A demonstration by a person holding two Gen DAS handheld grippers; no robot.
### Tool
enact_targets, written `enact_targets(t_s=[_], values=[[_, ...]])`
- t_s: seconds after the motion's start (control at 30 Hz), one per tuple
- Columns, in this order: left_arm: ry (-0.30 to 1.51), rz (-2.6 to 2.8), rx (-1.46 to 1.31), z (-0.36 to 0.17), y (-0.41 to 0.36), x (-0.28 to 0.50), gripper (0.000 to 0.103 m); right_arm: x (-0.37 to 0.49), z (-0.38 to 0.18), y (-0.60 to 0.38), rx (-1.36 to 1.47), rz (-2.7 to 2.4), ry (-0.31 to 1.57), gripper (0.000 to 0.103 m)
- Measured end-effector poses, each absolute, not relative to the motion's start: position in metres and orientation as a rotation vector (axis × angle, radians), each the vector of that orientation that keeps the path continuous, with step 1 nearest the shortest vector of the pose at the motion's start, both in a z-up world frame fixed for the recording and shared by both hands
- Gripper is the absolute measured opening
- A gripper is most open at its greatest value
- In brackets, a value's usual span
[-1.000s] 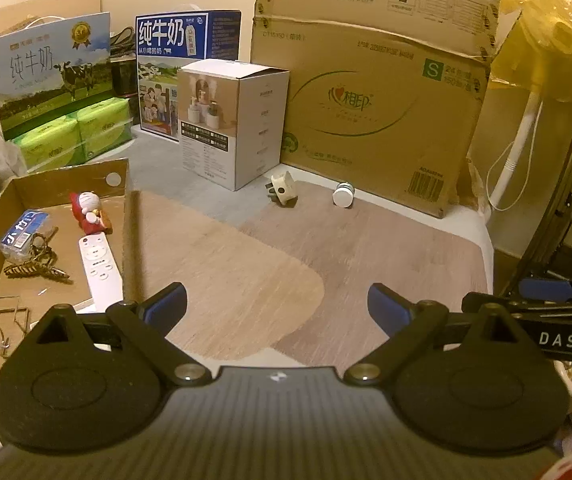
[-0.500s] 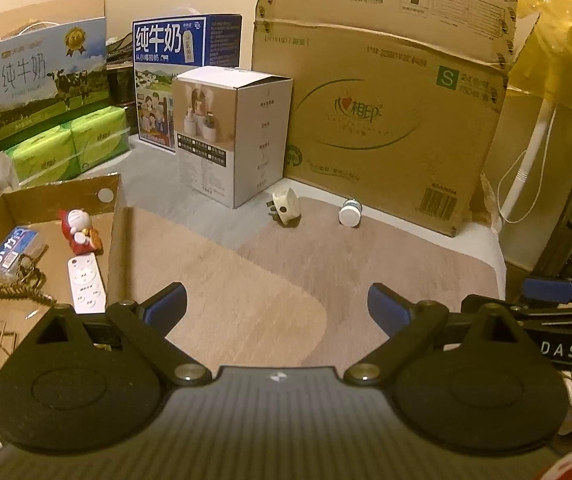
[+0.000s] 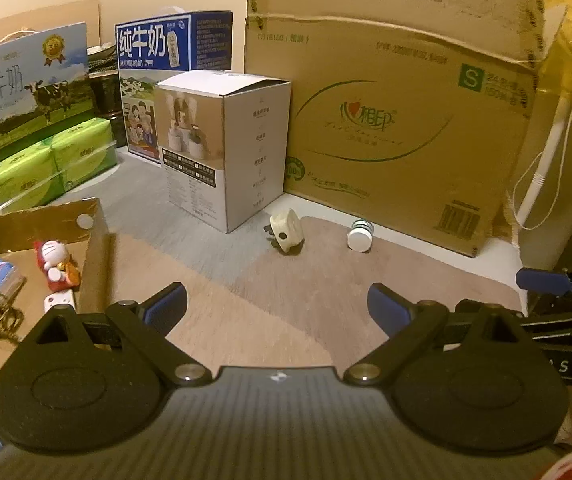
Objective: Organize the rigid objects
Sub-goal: 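Lift both open tools from the tray and move toward the carpet items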
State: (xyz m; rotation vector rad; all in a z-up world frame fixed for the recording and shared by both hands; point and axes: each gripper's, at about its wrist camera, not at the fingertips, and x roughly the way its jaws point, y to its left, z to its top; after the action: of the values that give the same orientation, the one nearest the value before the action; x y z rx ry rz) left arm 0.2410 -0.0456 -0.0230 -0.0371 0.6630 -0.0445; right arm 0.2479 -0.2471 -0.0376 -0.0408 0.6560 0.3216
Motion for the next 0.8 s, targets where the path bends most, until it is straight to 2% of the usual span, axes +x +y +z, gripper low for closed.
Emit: enact_targets(t_s=[0.63,0.8], values=[[0.704,-0.021,-0.041,-0.073,-0.048,0.335,0.092,0.355,-0.098,-0.242,-0.127,0.45,0.643,0.081],[0.706,-0.018,-0.035,-0.085,-0.052,0.354,0.087,0.38,-0.114,-0.236,-0.15,0.478,0.629,0.075]])
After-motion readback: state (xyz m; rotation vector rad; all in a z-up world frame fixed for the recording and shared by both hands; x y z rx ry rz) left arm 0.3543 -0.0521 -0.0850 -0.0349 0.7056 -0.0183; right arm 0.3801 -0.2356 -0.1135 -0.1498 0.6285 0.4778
